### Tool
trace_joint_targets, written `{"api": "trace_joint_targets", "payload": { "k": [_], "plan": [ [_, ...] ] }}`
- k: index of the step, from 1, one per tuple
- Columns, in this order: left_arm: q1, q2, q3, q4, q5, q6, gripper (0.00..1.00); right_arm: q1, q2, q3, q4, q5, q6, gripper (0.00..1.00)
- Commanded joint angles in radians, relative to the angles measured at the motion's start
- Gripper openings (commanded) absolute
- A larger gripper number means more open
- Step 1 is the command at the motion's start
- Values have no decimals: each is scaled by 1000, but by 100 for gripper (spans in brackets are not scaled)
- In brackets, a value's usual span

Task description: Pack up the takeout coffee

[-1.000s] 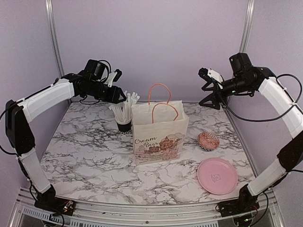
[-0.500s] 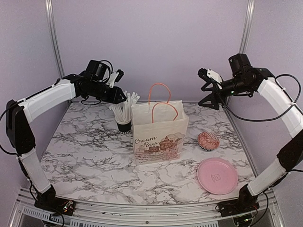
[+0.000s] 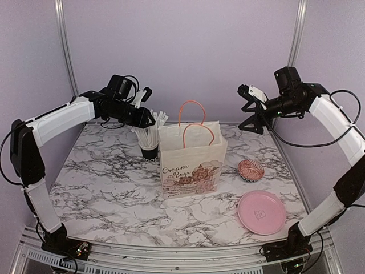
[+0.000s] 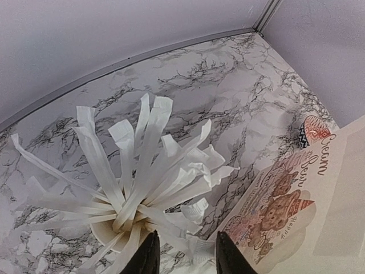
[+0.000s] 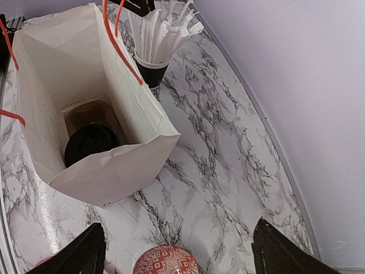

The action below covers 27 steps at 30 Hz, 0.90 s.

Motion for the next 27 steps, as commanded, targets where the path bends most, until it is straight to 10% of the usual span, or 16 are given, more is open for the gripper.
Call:
{"api": "trace_joint_targets", "payload": {
  "k": [1, 27],
  "plan": [
    [-6, 29, 29, -12, 4, 3, 31, -3, -14, -5, 20, -1, 5, 86],
    [-16, -74, 51, -79, -125, 31, 4, -5, -4, -30, 46, 0, 7, 86]
  ]
}}
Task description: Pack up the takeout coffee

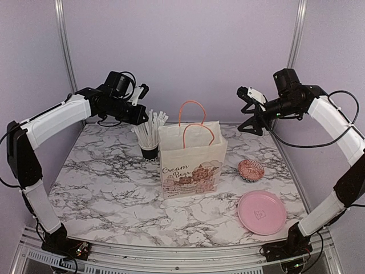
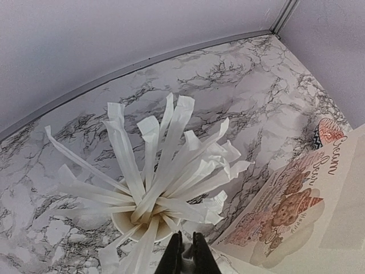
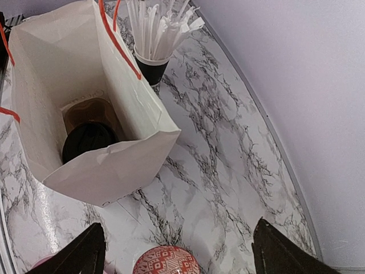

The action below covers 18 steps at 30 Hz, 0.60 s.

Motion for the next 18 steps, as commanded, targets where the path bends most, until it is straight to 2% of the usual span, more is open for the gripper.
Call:
{"api": "trace_joint_targets", "payload": {
  "k": [1, 6, 11, 15, 18],
  "plan": [
    [-5, -51, 37, -28, -32, 22, 3, -4, -1, -2, 25, -4, 7, 87],
    [-11, -62, 78, -61, -36, 27, 0, -4, 2, 0, 29, -3, 8, 87],
    [-44, -101, 246, -188, -125, 67, 0, -4, 5, 18, 30, 3, 10, 86],
    [-61, -179, 301, -222, -173, 72, 0, -4, 24, 40, 29, -16, 19, 87],
    [-67, -234, 341, -238, -145, 68, 0, -4, 41, 57, 31, -27, 26, 87]
  ]
}}
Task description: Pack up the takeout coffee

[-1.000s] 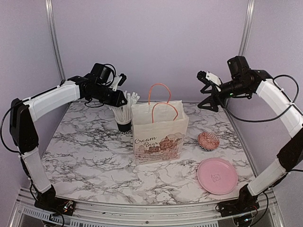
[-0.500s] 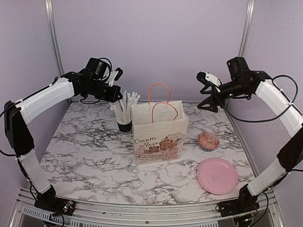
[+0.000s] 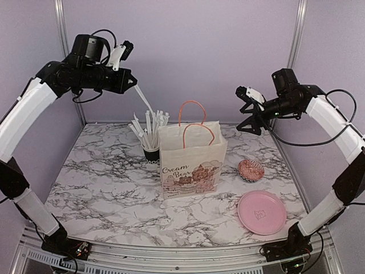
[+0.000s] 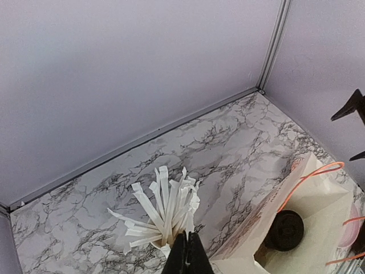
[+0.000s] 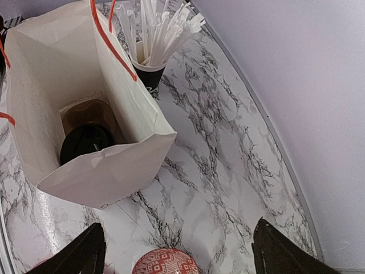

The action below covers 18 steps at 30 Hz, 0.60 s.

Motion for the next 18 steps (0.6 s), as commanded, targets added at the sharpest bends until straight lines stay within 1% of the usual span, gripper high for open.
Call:
{"api": "trace_joint_targets", "payload": {
  "k": [1, 6, 10, 14, 18],
  "plan": [
    [-10, -112, 81, -70, 22, 15, 0, -4, 35, 63, 18, -27, 21, 87],
    [-50, -188, 149, -78, 60, 17, 0, -3, 55, 88, 27, -44, 46, 87],
    [-56, -216, 151, -102, 156, 15, 0, -3, 68, 93, 41, -54, 66, 87],
    [-64, -226, 123, -115, 259, -7, 0, -4, 80, 102, 42, -67, 87, 86],
    [-82, -229, 38, -130, 277, 13, 0, -4, 78, 98, 83, -49, 134, 86]
  ]
}}
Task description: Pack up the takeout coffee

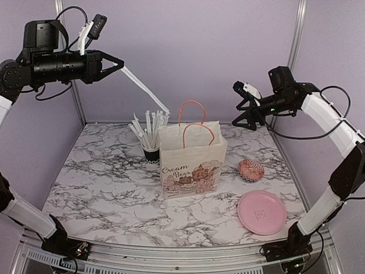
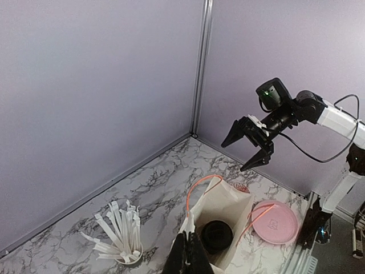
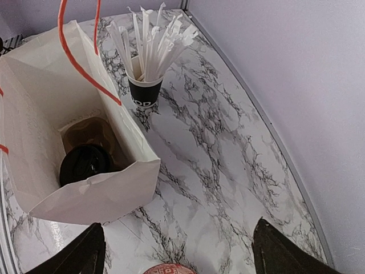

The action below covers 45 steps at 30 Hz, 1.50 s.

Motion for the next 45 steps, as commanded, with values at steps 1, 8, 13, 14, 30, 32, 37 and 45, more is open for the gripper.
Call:
{"api": "trace_joint_targets", "payload": {
  "k": [1, 8, 13, 14, 30, 32, 37, 45],
  "plan": [
    [-19, 16, -91, -57, 68, 11, 0, -3, 8, 38, 77, 11, 86, 86],
    [-106, 119, -139, -73, 72, 58, 0, -4, 25, 48, 82, 2, 108, 86],
    [-168, 259, -68, -139, -40, 121, 0, -4, 27, 52, 91, -9, 114, 86],
    [-180, 297, -38, -166, -76, 138, 0, -4, 30, 53, 91, -11, 116, 86],
    [-226, 357, 11, -117, -275, 190, 73, -10, 11, 42, 110, 36, 170, 87],
    [-222, 321, -48, -71, -343, 193, 78, -28, -9, 10, 140, 45, 208, 89],
    [-182, 221, -225, 95, -559, 166, 91, -127, -67, -79, 276, 59, 361, 99],
    [-7, 71, -494, 355, -675, 34, 95, -228, -255, -349, 624, 178, 571, 99]
  ]
}}
